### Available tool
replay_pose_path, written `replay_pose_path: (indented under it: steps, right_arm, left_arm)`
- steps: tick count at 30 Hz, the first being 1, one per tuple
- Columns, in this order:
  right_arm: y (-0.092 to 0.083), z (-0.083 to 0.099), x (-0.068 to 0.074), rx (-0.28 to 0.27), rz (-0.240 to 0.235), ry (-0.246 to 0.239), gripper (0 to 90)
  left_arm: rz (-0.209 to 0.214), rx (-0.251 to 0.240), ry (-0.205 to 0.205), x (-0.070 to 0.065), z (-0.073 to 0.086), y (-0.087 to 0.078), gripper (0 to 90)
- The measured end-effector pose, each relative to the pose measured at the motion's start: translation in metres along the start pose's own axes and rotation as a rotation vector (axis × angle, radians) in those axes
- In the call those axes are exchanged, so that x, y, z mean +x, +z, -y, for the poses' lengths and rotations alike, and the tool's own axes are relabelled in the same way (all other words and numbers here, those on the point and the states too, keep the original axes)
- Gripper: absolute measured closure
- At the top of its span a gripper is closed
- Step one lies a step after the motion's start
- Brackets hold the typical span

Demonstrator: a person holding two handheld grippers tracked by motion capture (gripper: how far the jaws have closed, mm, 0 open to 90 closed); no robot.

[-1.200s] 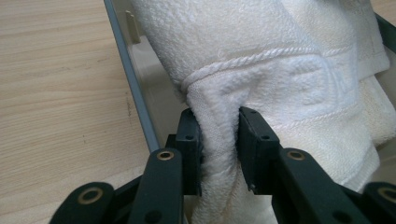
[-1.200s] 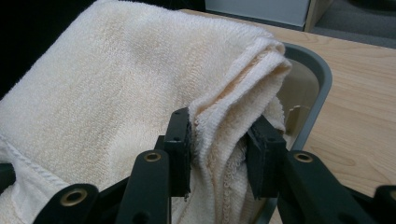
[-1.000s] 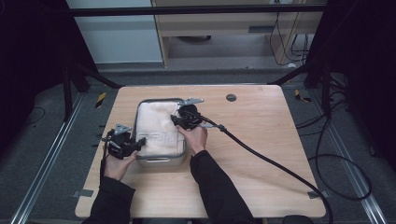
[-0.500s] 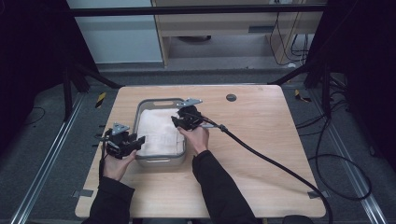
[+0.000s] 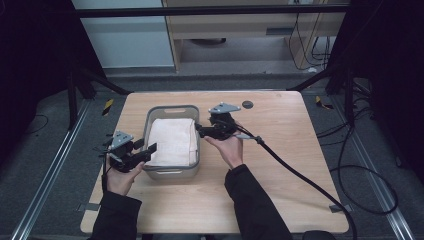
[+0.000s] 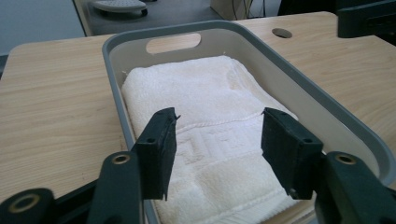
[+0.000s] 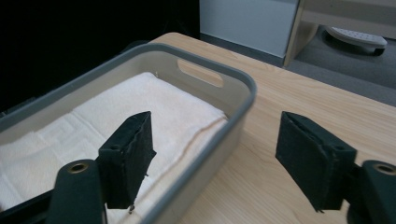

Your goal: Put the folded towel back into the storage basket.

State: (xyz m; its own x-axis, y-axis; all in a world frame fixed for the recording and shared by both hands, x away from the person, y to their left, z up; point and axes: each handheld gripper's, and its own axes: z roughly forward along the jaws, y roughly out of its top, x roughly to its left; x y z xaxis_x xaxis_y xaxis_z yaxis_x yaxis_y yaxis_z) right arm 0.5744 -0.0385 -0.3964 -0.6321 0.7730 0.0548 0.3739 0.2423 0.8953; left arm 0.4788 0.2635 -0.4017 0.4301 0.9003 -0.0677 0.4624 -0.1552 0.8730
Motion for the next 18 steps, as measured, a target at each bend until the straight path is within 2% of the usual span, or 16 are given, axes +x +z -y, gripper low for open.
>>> replay_pose_path:
  steps: [2, 7, 14, 18]
  right_arm:
    - [-0.013, 0.004, -0.007, 0.005, 0.013, 0.002, 24.4]
    - [-0.045, 0.022, -0.026, 0.002, 0.032, 0.016, 21.6]
    - [-0.085, 0.057, -0.054, -0.004, 0.049, 0.067, 19.7]
    - [-0.106, 0.077, -0.066, -0.006, 0.059, 0.084, 18.5]
  left_arm:
    - [-0.004, -0.002, 0.021, -0.002, 0.001, -0.002, 41.9]
    - [-0.009, -0.021, 0.033, -0.002, 0.006, -0.006, 34.8]
    - [0.010, -0.035, 0.017, 0.002, 0.019, -0.014, 30.2]
    - [0.001, -0.046, 0.020, 0.004, 0.025, -0.021, 28.9]
